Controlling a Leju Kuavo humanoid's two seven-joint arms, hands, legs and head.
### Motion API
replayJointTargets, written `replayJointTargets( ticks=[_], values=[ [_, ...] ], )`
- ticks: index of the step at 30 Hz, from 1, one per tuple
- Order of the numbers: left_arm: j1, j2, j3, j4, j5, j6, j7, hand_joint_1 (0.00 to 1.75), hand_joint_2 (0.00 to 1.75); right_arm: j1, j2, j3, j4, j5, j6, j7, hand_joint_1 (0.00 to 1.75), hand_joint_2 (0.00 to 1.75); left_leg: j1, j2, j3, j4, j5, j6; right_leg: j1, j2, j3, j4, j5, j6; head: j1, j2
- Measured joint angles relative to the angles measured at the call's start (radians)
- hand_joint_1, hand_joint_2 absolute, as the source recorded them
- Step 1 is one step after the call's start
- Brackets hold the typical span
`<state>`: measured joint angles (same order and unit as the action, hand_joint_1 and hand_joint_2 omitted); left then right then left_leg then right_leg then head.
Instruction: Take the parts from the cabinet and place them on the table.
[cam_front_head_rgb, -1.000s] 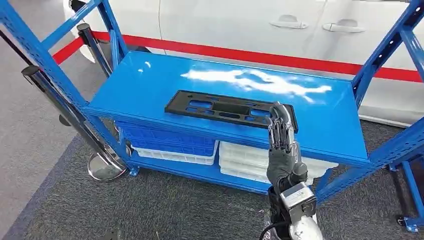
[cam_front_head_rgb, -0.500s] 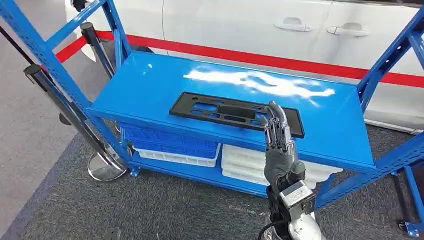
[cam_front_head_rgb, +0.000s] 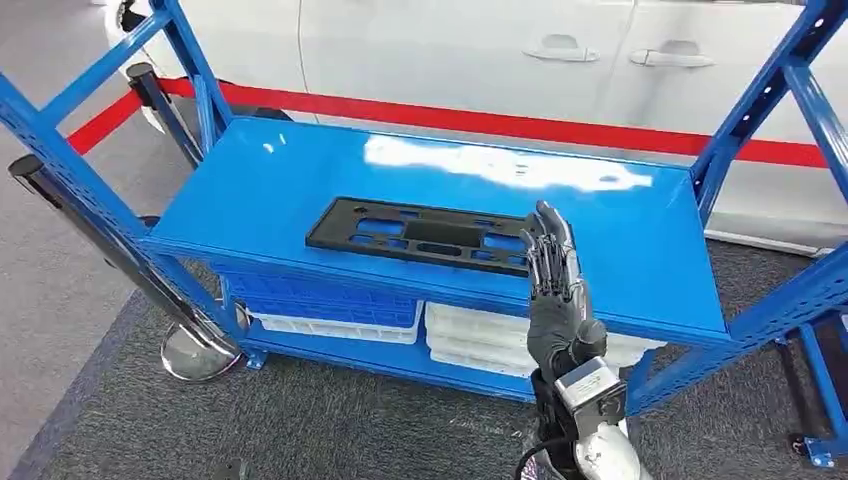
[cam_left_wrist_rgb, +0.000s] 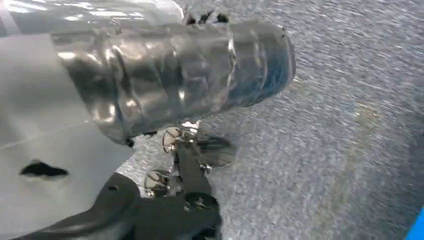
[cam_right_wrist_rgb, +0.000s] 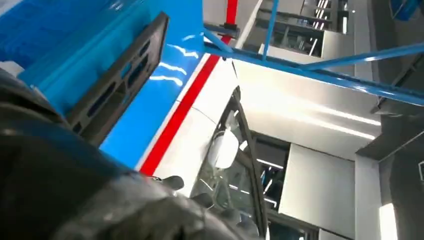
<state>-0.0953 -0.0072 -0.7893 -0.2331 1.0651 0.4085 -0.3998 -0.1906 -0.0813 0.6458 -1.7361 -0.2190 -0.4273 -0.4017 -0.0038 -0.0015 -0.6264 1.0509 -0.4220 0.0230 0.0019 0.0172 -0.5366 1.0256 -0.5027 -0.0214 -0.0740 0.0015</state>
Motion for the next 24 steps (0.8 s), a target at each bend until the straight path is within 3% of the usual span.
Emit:
replayJointTargets(
  ticks=[1, 3, 5, 6, 7, 8, 9, 10, 11, 13, 14, 15, 16, 19, 21, 23, 24],
  values=[
    [-0.001, 0.000, 0.000, 0.000, 0.000, 0.001, 0.000, 0.00, 0.00, 0.001, 0.000, 0.000, 0.000, 0.000, 0.000, 0.002, 0.00, 0.00, -0.002, 0.000, 0.012, -0.028, -0.015, 0.002, -0.004, 0.001, -0.001, 0.000, -0.001, 0.005, -0.003, 0.000],
    [-0.003, 0.000, 0.000, 0.000, -0.001, 0.001, 0.002, 0.00, 0.00, 0.001, -0.001, 0.000, -0.001, 0.000, -0.001, 0.004, 0.00, 0.00, -0.004, 0.000, 0.009, -0.026, -0.018, 0.006, -0.006, -0.001, 0.001, -0.009, -0.002, 0.012, -0.004, 0.000],
    [0.000, -0.005, 0.000, 0.000, -0.001, 0.001, 0.003, 0.00, 0.00, 0.002, -0.002, 0.000, -0.005, 0.001, -0.001, 0.004, 0.00, 0.00, 0.011, 0.002, 0.035, -0.058, -0.014, 0.009, -0.005, -0.004, 0.009, -0.009, -0.013, 0.024, -0.002, 0.000],
    [0.000, -0.005, 0.000, 0.000, -0.001, 0.001, 0.003, 0.00, 0.00, -0.001, -0.002, 0.000, -0.007, 0.002, -0.001, 0.003, 0.00, 0.00, 0.012, 0.003, 0.047, -0.065, -0.018, 0.016, -0.003, -0.006, -0.006, 0.032, -0.031, 0.028, -0.001, 0.000],
    [0.000, -0.005, 0.000, 0.000, -0.002, 0.001, 0.003, 0.00, 0.00, -0.001, -0.003, 0.000, -0.007, 0.002, -0.002, 0.003, 0.00, 0.00, 0.012, 0.005, 0.052, -0.065, -0.021, 0.019, -0.004, -0.006, -0.039, 0.095, -0.057, 0.031, 0.001, 0.000],
    [-0.002, -0.005, 0.000, 0.000, -0.001, 0.001, 0.003, 0.00, 0.00, 0.002, -0.003, 0.000, -0.006, 0.002, -0.002, 0.004, 0.00, 0.00, 0.012, 0.005, 0.057, -0.065, -0.027, 0.023, -0.008, -0.006, -0.096, 0.194, -0.092, 0.035, 0.000, 0.000],
    [-0.003, -0.005, 0.000, 0.000, -0.001, 0.001, 0.003, 0.00, 0.00, 0.005, -0.004, 0.000, -0.006, 0.002, -0.003, 0.004, 0.00, 0.00, 0.012, 0.005, 0.062, -0.065, -0.033, 0.023, -0.013, -0.007, -0.146, 0.269, -0.110, 0.040, 0.000, 0.000],
    [-0.003, -0.005, 0.000, 0.000, -0.001, 0.001, 0.003, 0.00, 0.00, 0.007, -0.005, 0.000, -0.006, 0.002, -0.003, 0.004, 0.00, 0.00, 0.013, 0.005, 0.068, -0.064, -0.038, 0.022, -0.016, -0.007, -0.175, 0.303, -0.106, 0.044, 0.000, 0.000],
    [-0.002, -0.005, 0.000, 0.000, -0.001, 0.001, 0.003, 0.00, 0.00, 0.007, -0.007, 0.000, -0.006, 0.002, -0.003, 0.004, 0.00, 0.00, 0.014, 0.004, 0.077, -0.063, -0.045, 0.021, -0.021, -0.007, -0.184, 0.290, -0.074, 0.048, 0.001, 0.000],
    [0.001, -0.008, 0.000, 0.000, -0.001, 0.001, 0.003, 0.00, 0.00, 0.007, -0.008, 0.000, -0.006, 0.002, -0.004, 0.004, 0.00, 0.00, 0.021, 0.003, 0.096, -0.056, -0.063, 0.011, -0.029, -0.011, -0.140, 0.155, 0.032, 0.056, 0.000, 0.000],
    [0.000, -0.009, 0.000, 0.000, -0.001, 0.001, 0.003, 0.00, 0.00, 0.007, -0.008, 0.000, -0.006, 0.002, -0.004, 0.004, 0.00, 0.00, 0.025, 0.002, 0.104, -0.047, -0.076, 0.003, -0.033, -0.016, -0.105, 0.060, 0.088, 0.060, 0.001, 0.000],
    [0.000, -0.008, 0.000, 0.000, -0.001, 0.001, 0.004, 0.00, 0.00, 0.006, -0.010, 0.000, -0.005, 0.002, -0.005, 0.005, 0.00, 0.00, 0.019, 0.000, 0.099, -0.041, -0.088, -0.010, -0.029, -0.017, -0.094, 0.042, 0.066, 0.061, 0.006, 0.000],
    [-0.004, -0.008, 0.000, 0.000, -0.002, 0.001, 0.004, 0.00, 0.00, 0.005, -0.010, 0.000, -0.008, 0.002, -0.005, 0.006, 0.00, 0.00, 0.017, -0.001, 0.096, -0.031, -0.097, -0.017, -0.027, -0.014, -0.083, 0.021, 0.056, 0.043, 0.010, 0.000],
    [-0.004, -0.008, 0.000, 0.000, -0.002, 0.002, 0.007, 0.00, 0.00, 0.008, -0.011, 0.000, -0.007, 0.003, -0.007, 0.006, 0.00, 0.00, 0.019, 0.002, 0.105, -0.040, -0.096, -0.026, -0.025, -0.010, -0.087, 0.026, 0.054, 0.022, 0.003, 0.000],
    [-0.005, -0.010, 0.000, 0.000, -0.005, 0.003, 0.010, 0.00, 0.00, 0.008, -0.011, 0.000, -0.009, 0.004, -0.006, 0.006, 0.00, 0.00, 0.021, 0.002, 0.092, -0.004, -0.124, -0.033, -0.029, -0.011, -0.075, 0.020, 0.049, 0.010, -0.001, 0.000],
    [-0.006, -0.010, 0.000, 0.000, -0.007, 0.007, 0.013, 0.00, 0.00, 0.008, -0.011, 0.000, -0.009, 0.004, -0.002, 0.006, 0.00, 0.00, 0.021, 0.002, 0.008, 0.152, -0.186, -0.038, -0.026, -0.012, -0.069, 0.019, 0.043, 0.001, -0.005, 0.000],
    [-0.006, -0.010, 0.000, 0.000, -0.007, 0.007, 0.013, 0.00, 0.00, 0.008, -0.012, 0.000, -0.009, 0.004, -0.001, 0.007, 0.00, 0.00, 0.021, 0.002, -0.036, 0.223, -0.204, -0.038, -0.023, -0.013, -0.067, 0.019, 0.040, -0.003, -0.007, 0.000]
  ],
)
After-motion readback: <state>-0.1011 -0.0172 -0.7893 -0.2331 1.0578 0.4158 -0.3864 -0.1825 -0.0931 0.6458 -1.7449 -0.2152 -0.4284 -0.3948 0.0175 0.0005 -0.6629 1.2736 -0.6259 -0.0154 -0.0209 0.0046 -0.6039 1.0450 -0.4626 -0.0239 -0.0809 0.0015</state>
